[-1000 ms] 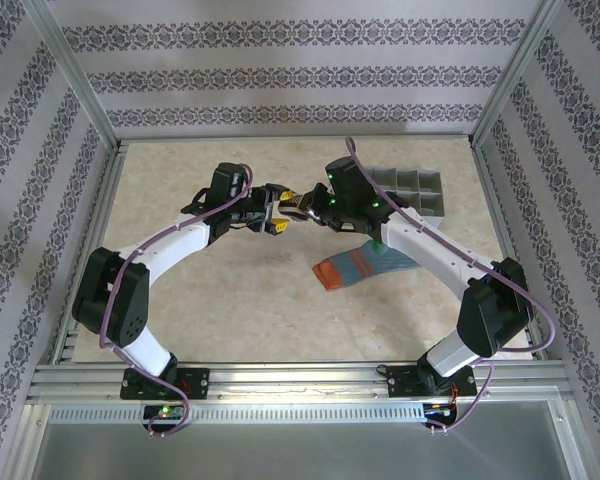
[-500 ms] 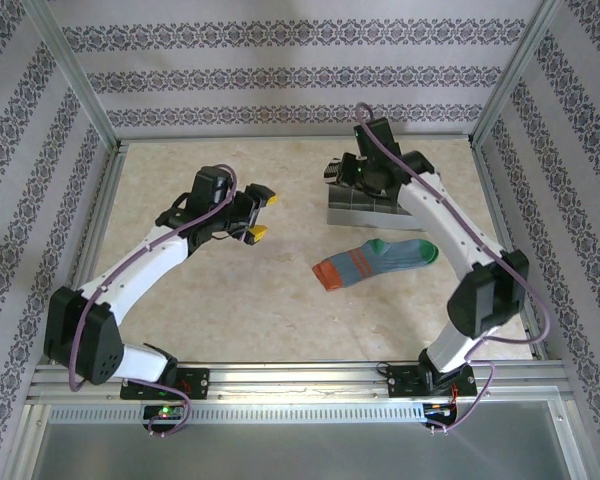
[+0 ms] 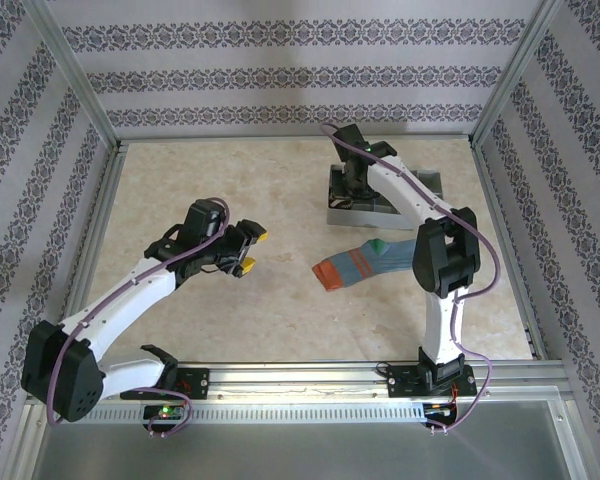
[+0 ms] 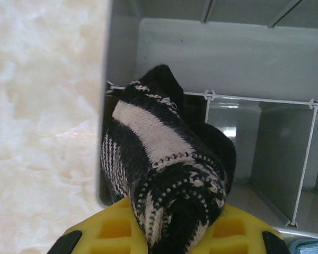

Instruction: Roll the socks

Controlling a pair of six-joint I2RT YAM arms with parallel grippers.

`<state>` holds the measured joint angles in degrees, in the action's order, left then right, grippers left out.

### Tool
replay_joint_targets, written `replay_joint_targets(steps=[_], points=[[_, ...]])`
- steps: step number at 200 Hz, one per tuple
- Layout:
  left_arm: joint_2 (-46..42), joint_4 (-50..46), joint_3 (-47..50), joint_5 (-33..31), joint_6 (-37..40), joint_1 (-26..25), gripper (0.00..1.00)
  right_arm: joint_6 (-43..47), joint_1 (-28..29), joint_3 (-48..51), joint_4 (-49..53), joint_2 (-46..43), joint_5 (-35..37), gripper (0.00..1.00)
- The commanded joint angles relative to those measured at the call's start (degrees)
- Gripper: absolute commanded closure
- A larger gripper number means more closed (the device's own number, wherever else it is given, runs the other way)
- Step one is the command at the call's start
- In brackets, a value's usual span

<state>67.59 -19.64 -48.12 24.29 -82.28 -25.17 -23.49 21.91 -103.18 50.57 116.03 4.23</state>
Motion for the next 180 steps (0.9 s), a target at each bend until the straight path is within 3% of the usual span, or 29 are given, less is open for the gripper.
replay_joint_targets(steps=[1,69,151,180], points=[[-1.54,-1.98,1.21,-1.34,0.06,-0.7,0.3,2.83,0.5,-1.14,2.19,1.31,3.68,1.0],[-0.73,-1.52,0.98,-0.91,-0.15,-0.67,0.31,8.25,2.55,-8.55,5.27,9.59,4.2,1.0],[-1.48,-1.72,1.74,-0.87,-0.69,-0.68,0.33,8.9,3.4,-9.2,7.35,14.96,4.45,1.0],[-1.57,-1.98,1.45,-0.91,-0.44,-0.73,0.33,8.59,3.53,-9.5,6.12,9.81,5.34,0.62]])
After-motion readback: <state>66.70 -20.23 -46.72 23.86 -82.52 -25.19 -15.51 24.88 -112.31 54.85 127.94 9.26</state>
